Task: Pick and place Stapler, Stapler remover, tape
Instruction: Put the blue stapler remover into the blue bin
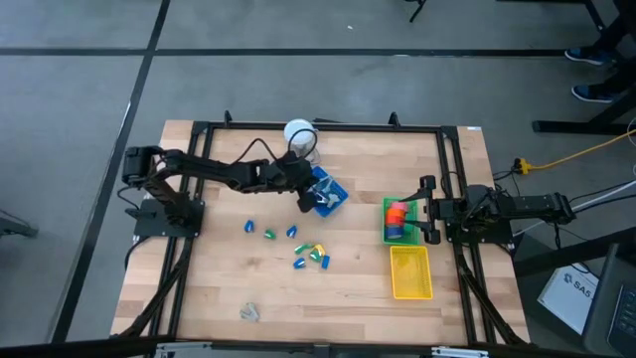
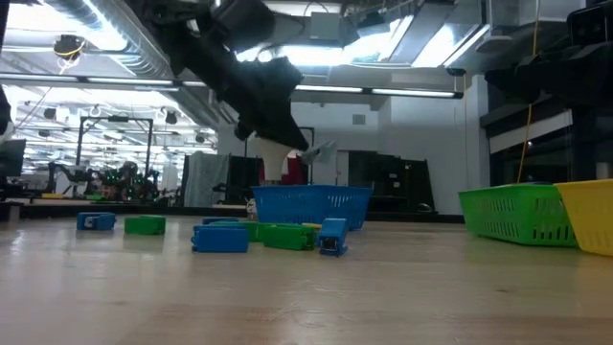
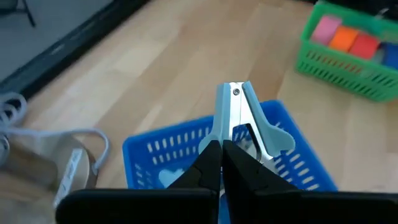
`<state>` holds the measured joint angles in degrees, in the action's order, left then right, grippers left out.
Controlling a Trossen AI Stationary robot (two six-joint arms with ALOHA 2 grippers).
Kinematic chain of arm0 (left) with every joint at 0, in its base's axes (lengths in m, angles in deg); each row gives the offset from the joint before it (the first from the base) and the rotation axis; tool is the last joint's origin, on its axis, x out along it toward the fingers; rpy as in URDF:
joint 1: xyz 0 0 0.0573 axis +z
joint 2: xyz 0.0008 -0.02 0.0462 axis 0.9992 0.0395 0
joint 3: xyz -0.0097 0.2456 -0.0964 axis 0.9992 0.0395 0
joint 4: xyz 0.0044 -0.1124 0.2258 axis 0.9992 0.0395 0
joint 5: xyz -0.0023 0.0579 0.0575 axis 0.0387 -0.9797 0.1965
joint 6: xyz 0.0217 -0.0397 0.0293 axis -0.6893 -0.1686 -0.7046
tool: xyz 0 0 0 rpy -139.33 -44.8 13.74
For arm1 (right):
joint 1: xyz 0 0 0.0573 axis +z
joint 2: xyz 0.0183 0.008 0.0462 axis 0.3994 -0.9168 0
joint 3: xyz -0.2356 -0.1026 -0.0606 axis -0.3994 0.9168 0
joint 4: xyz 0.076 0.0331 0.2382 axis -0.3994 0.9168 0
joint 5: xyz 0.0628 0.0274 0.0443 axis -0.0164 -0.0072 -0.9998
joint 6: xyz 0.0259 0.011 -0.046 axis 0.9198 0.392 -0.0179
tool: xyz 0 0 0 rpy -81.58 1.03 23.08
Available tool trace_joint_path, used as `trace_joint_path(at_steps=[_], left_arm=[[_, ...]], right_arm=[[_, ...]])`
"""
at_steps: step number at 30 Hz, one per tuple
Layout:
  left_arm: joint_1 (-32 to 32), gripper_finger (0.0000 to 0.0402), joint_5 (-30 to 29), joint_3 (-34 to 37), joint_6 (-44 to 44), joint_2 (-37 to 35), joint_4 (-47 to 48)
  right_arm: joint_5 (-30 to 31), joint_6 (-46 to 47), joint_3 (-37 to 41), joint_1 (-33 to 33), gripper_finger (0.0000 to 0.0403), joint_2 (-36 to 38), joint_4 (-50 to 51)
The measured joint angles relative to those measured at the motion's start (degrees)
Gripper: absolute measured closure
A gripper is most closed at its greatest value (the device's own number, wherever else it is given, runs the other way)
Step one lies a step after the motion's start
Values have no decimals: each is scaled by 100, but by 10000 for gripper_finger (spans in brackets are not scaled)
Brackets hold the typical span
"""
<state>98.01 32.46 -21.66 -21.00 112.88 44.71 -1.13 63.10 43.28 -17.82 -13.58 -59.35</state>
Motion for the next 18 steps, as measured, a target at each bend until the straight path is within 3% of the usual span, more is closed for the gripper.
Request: trace_joint_path(at_steps=[6, 18], left_arm=[[43, 399, 254, 0, 114, 297, 5], [113, 386, 83, 2, 348, 318, -2]], right_arm=[[0, -2, 2, 1, 144, -1, 0], [0, -2, 2, 2, 144, 0, 0]])
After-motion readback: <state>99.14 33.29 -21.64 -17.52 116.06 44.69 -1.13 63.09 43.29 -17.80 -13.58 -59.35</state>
